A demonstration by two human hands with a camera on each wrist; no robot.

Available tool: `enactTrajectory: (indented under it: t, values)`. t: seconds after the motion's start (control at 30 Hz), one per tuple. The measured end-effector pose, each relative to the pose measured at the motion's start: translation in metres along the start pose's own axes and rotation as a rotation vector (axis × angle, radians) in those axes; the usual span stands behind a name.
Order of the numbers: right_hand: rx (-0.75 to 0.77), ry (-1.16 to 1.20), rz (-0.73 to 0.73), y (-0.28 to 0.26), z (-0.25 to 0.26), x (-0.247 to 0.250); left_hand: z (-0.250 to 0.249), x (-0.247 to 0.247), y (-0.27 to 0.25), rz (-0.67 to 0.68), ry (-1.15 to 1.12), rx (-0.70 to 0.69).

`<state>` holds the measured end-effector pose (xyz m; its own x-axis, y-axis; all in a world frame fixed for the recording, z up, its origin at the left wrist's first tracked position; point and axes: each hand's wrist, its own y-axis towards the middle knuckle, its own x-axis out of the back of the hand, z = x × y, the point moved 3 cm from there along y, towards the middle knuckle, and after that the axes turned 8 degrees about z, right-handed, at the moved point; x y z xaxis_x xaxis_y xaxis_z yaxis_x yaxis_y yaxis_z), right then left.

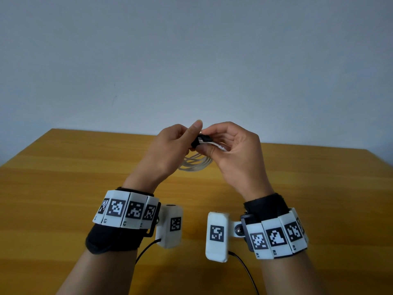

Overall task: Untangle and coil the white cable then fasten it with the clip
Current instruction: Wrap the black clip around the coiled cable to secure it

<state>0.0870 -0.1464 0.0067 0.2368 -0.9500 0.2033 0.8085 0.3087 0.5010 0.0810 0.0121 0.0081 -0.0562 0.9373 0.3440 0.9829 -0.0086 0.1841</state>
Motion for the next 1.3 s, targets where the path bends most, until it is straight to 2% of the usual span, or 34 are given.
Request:
enactTrajectory:
  t: [0.23,0.57,0.87,1.3]
  values:
    - [-0.013,-0.072,-0.064,0.001,-0.002,0.003,-0.006,0.0,-0.003,0.021,0.042,-0.106]
    - [-0.095,-0.12,-0.087,0.004,-0.009,0.007,-0.005,-0.002,-0.006,0.156,0.06,-0.049]
    - [-0.109,-0.137,-0.068,0.003,-0.009,0.007,0.0,-0.003,-0.002,0.183,0.159,-0.032]
    - [-0.08,-0.177,-0.015,0.003,-0.007,0.005,0.003,-0.005,-0.001,0.2,0.074,0.038]
